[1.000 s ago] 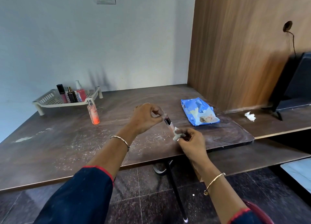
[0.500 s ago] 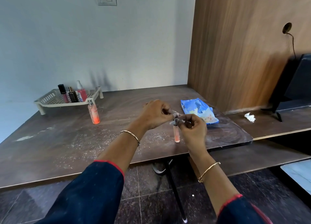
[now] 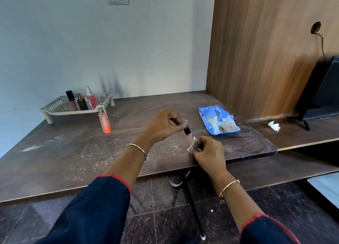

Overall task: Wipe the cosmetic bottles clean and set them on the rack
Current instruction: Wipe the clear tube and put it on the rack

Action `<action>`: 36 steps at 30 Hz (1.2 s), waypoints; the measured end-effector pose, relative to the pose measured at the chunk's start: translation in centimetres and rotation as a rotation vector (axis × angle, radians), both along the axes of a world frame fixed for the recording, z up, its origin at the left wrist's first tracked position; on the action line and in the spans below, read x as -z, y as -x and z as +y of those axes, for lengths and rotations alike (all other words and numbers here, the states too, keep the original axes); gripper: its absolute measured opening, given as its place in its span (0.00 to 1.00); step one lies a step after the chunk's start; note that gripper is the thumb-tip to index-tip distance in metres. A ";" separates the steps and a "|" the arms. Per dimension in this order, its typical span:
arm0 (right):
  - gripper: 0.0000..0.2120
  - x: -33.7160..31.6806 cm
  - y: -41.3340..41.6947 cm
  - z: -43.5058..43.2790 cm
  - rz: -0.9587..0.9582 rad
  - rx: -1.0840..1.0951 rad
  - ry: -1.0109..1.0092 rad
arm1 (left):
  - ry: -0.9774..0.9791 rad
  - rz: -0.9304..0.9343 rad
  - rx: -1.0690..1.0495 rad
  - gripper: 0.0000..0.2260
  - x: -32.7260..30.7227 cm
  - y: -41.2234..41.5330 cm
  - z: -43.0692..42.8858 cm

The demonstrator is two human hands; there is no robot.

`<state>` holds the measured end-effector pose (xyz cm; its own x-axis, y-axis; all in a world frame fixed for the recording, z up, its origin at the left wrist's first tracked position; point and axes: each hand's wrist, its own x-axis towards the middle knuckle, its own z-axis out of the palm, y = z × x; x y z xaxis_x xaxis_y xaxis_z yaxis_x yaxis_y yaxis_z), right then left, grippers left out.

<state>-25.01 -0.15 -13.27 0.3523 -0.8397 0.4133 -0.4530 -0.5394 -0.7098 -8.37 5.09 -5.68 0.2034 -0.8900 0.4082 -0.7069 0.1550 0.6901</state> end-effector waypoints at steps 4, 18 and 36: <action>0.10 -0.2 0.6 -0.2 -0.031 -0.022 -0.039 | 0.005 0.009 0.033 0.02 0.0 0.5 0.0; 0.16 -1.9 -0.7 -0.8 -0.505 -0.199 -0.143 | 0.056 -0.136 0.072 0.02 -0.5 1.7 -0.3; 0.09 2.4 -0.1 0.1 0.100 -0.095 0.238 | -0.001 0.065 0.001 0.03 4.6 1.4 1.4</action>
<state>-24.96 -0.10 -15.71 0.4741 -0.6840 0.5543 -0.4535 -0.7294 -0.5122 -9.81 6.50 -10.33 0.2286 -0.8908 0.3928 -0.6604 0.1545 0.7348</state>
